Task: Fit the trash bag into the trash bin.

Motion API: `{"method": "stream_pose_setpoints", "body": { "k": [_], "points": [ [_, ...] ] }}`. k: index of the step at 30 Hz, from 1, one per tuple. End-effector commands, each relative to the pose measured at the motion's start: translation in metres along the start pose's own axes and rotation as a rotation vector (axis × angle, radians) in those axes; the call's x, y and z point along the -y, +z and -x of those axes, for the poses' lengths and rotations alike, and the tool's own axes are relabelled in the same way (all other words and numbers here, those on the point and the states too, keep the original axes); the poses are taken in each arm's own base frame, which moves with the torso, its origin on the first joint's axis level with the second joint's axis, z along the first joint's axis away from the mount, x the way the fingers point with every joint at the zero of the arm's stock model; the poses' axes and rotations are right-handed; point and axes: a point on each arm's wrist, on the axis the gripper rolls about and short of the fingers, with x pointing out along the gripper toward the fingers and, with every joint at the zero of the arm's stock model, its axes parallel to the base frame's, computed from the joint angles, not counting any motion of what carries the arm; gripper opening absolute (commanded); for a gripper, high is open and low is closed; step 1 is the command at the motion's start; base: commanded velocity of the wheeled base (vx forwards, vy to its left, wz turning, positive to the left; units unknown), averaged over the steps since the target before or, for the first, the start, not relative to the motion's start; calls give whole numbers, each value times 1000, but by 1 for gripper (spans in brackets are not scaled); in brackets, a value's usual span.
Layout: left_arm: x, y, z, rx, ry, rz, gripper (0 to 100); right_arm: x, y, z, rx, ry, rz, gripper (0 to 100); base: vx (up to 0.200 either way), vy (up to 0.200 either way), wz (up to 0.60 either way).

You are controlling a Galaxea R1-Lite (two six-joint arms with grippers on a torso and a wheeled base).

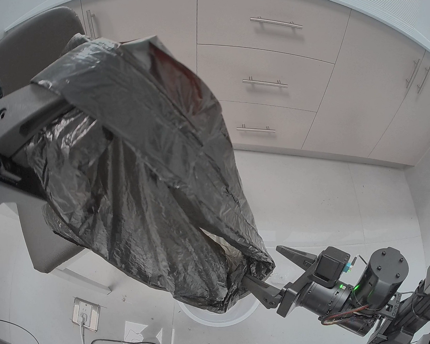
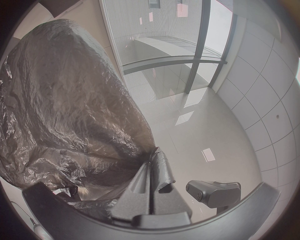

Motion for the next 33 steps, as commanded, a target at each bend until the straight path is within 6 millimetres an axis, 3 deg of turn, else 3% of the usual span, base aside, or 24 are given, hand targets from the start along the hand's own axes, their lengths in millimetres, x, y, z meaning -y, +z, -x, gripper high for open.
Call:
{"method": "stream_pose_setpoints", "body": {
  "k": [1, 15, 16, 30, 33],
  "points": [
    [-1, 0, 0, -3, 1, 1, 0, -1, -13, -5, -40, -17, -2, 100, 0, 0, 0],
    [-1, 0, 0, -3, 1, 1, 0, -1, -14, -6, -41, -17, -4, 100, 0, 0, 0],
    [-1, 0, 0, -3, 1, 1, 0, -1, -13, -6, -36, -18, -5, 0, 0, 0, 0],
    [-1, -1, 0, -5, 5, 3, 0, -1, -9, -5, -16, -43, 8, 0, 0, 0, 0],
    [-3, -1, -1, -10, 10, 7, 0, 0, -1, 1, 15, -54, 47, 0, 0, 0, 0]
  ]
}}
